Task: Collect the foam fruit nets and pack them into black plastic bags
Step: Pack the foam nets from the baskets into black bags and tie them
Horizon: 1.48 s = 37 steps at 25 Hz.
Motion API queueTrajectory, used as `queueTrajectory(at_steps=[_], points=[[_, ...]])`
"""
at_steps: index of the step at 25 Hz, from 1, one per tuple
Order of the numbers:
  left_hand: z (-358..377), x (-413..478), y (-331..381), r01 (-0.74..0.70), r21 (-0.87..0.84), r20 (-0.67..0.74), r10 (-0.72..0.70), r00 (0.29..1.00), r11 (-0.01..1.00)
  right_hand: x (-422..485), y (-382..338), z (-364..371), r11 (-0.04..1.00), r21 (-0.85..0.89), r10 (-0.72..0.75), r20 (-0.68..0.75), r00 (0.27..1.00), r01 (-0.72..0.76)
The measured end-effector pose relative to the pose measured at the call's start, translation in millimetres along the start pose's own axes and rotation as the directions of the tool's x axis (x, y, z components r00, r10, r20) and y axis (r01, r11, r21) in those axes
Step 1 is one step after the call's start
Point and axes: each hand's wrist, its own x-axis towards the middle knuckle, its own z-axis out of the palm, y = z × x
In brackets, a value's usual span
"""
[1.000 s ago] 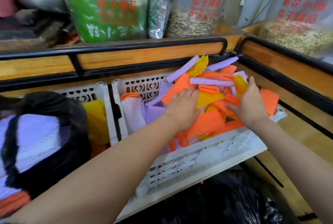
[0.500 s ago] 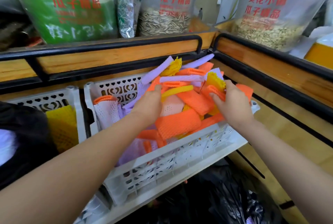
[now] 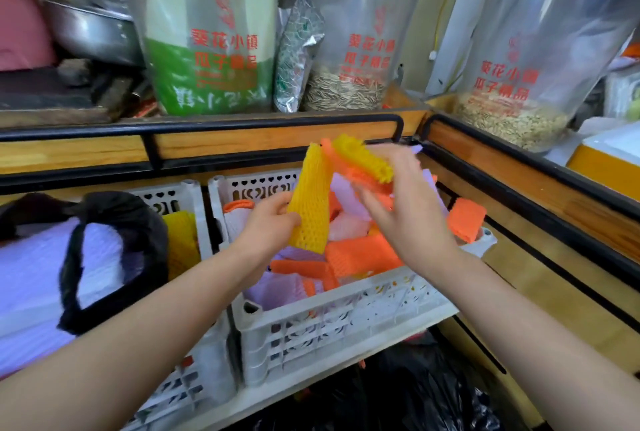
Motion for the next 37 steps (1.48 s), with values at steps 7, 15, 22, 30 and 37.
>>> queueTrajectory(at_steps=[7,15,22,30,37], points=[[-43.5,-39.2,17.5,0.17,-0.466,0.211,-0.077,0.975,0.868,-23.1,-30.1,37.8,0.99,0.051,-0.139,0.431,0.892,0.13],[-59.3,-20.5,-10.5,0.099,-0.296,-0.067,-0.124,0.99,0.95,-7.2,11.0,48.3,0.993,-0.013,0.118,0.209,0.971,-0.118],[-52.8,3.1,-28.9,0.068,-0.273,-0.103,-0.099,0.99,0.96,2.4,113.4,72.9,0.851,-0.475,0.397,0.302,0.867,-0.224],[-50.9,8.8,-35.1,0.069,-0.26,-0.055,-0.086,0.995,0.963,15.1,105.6,72.6,0.839,-0.442,0.403,0.111,0.909,-0.318],[-41.6,-1.5,-21.2,0.126,-0.246,-0.102,-0.155,0.983,0.961,14.3,26.5,46.4,0.936,-0.31,0.165,-0.038,0.986,-0.168]])
